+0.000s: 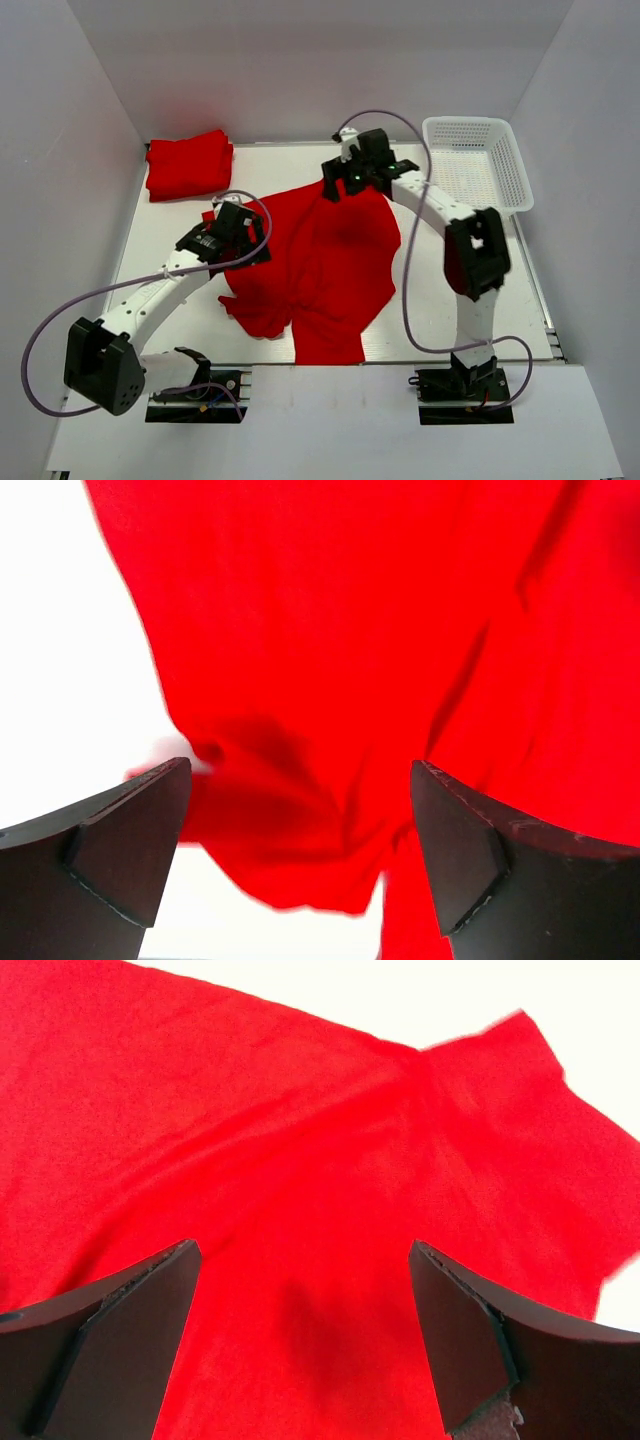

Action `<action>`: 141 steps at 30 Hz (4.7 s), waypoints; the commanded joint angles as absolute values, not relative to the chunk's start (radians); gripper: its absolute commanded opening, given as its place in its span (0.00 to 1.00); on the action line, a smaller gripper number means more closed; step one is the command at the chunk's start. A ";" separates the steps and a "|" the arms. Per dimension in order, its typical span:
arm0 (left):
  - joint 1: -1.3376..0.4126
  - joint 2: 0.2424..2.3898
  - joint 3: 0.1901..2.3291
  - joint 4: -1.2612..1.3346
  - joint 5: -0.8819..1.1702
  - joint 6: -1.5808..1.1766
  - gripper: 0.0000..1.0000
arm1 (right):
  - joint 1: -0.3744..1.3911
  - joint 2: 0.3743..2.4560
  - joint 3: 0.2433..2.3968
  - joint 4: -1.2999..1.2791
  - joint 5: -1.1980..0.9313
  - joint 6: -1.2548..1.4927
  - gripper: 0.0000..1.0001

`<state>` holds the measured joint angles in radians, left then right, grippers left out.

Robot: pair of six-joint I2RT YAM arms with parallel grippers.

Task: Fold and stack the t-shirts
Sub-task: Flatten out the tshirt

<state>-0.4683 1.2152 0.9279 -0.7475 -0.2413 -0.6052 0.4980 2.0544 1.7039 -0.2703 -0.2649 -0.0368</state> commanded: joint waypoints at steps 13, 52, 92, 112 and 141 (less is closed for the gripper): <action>-0.319 1.650 1.104 -0.588 -0.563 -0.629 1.00 | 0.425 1.871 1.276 -0.241 -0.118 0.202 0.90; -0.173 2.373 1.782 -0.304 -0.094 -0.221 1.00 | 0.152 2.384 2.025 -0.419 -0.081 -0.044 0.90; -0.175 1.342 0.885 -0.650 -0.358 -0.675 1.00 | 0.288 1.982 1.324 -0.291 -0.032 0.192 0.90; -0.175 1.195 0.629 -0.556 -0.295 -0.775 0.96 | 0.304 1.951 1.476 -0.339 0.012 0.083 0.90; -0.184 1.155 0.486 -0.459 -0.144 -0.707 0.00 | 0.449 1.241 0.732 -0.606 0.024 0.391 0.90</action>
